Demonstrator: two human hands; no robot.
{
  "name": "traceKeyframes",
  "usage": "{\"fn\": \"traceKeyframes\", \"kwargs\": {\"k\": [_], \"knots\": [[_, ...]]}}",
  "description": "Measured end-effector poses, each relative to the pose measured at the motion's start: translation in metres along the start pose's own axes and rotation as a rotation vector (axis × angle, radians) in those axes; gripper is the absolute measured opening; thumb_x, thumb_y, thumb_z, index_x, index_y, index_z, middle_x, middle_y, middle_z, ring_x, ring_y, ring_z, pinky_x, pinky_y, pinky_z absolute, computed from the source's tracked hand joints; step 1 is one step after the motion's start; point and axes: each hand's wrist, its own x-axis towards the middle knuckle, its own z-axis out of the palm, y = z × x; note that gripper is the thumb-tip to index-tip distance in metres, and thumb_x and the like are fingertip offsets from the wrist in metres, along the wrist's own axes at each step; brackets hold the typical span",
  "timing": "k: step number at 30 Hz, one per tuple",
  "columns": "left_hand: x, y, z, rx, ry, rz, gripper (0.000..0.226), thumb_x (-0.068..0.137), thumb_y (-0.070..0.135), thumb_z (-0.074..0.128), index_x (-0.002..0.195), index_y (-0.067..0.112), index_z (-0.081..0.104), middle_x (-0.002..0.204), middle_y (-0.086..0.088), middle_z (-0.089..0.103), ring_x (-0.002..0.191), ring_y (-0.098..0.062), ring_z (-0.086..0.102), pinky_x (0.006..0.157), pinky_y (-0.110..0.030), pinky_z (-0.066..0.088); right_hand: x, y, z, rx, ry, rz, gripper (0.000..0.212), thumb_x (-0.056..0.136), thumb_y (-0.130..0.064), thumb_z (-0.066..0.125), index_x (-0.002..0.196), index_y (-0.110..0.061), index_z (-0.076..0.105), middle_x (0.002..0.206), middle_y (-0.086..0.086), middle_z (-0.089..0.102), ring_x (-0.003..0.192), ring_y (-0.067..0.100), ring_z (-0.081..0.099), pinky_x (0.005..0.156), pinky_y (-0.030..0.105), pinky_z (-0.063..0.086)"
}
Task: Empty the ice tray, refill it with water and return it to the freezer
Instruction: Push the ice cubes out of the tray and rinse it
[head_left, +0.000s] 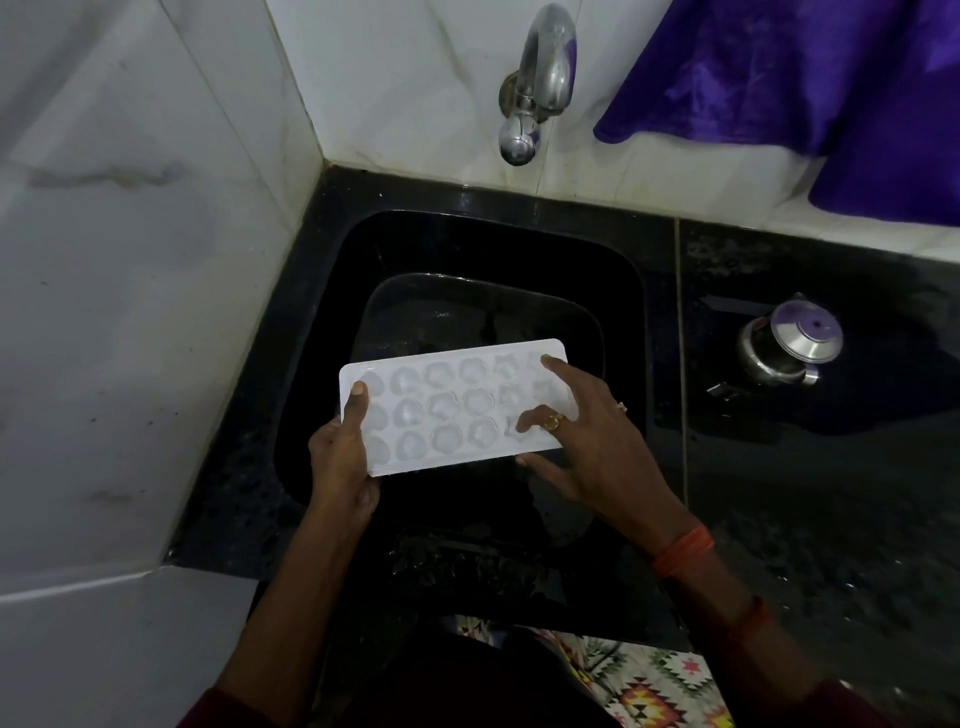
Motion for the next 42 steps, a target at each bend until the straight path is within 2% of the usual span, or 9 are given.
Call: {"fn": "traceKeyframes", "kwargs": {"k": [10,17,20,25,30,35,38,42], "knots": [[-0.002,-0.001,0.001,-0.001,-0.008,-0.004,0.032,0.094,0.038,0.069,0.094,0.006,0.071,0.086,-0.008,0.079,0.074,-0.027,0.077,0.054,-0.038,0.061,-0.001,-0.003,-0.001,-0.105,-0.030,-0.032,0.031,0.084,-0.045,0.074,0.109,-0.025,0.073,0.157,0.013,0.037,0.143,0.031,0.038,0.108,0.048,0.042],[-0.003,-0.002,0.001,-0.006,-0.003,0.000,0.032,0.094,0.038,0.069,0.093,0.006,0.071,0.084,-0.008,0.079,0.073,-0.026,0.077,0.052,-0.036,0.060,-0.003,-0.006,-0.001,-0.117,0.090,-0.061,0.032,0.070,-0.038,0.087,0.095,-0.022,0.076,0.142,0.012,0.055,0.130,0.033,0.052,0.097,0.049,0.049],[-0.003,-0.001,0.002,-0.003,-0.003,0.007,0.031,0.094,0.037,0.069,0.092,0.007,0.071,0.082,-0.006,0.079,0.072,-0.025,0.077,0.052,-0.036,0.060,-0.003,-0.006,0.001,-0.106,0.068,-0.041,0.032,0.072,-0.040,0.085,0.097,-0.025,0.073,0.147,0.010,0.050,0.134,0.030,0.047,0.098,0.048,0.048],[-0.002,-0.002,0.001,-0.004,0.003,0.011,0.032,0.094,0.037,0.070,0.090,0.006,0.070,0.080,-0.006,0.079,0.070,-0.024,0.077,0.051,-0.035,0.059,-0.003,-0.003,0.008,-0.113,0.018,-0.034,0.031,0.081,-0.043,0.074,0.106,-0.026,0.069,0.156,0.011,0.038,0.141,0.030,0.038,0.109,0.047,0.039],[-0.002,-0.002,0.000,0.001,0.001,0.019,0.031,0.094,0.038,0.070,0.090,0.007,0.071,0.079,-0.005,0.079,0.069,-0.023,0.077,0.050,-0.033,0.059,-0.004,0.000,0.012,-0.170,0.006,-0.054,0.033,0.086,-0.045,0.069,0.112,-0.025,0.071,0.158,0.013,0.034,0.142,0.030,0.036,0.116,0.047,0.030],[-0.002,-0.001,-0.001,0.002,-0.005,0.008,0.031,0.094,0.039,0.069,0.093,0.008,0.071,0.083,-0.005,0.079,0.072,-0.023,0.077,0.051,-0.034,0.059,-0.003,-0.001,0.011,-0.139,0.057,-0.081,0.033,0.084,-0.043,0.068,0.112,-0.025,0.070,0.154,0.011,0.040,0.139,0.029,0.038,0.116,0.046,0.027],[-0.001,0.000,-0.001,0.006,-0.012,0.012,0.032,0.094,0.039,0.069,0.093,0.007,0.071,0.086,-0.007,0.079,0.075,-0.025,0.077,0.054,-0.037,0.061,-0.002,-0.003,0.011,-0.144,0.061,-0.071,0.033,0.083,-0.041,0.074,0.112,-0.026,0.070,0.154,0.011,0.041,0.139,0.030,0.039,0.117,0.050,0.030],[-0.001,0.001,-0.001,0.009,-0.007,0.016,0.033,0.094,0.039,0.069,0.092,0.007,0.071,0.086,-0.007,0.079,0.076,-0.026,0.077,0.057,-0.039,0.062,-0.002,-0.004,0.011,-0.164,0.013,-0.043,0.035,0.085,-0.044,0.071,0.115,-0.025,0.071,0.156,0.013,0.038,0.142,0.031,0.037,0.119,0.055,0.029]]}}
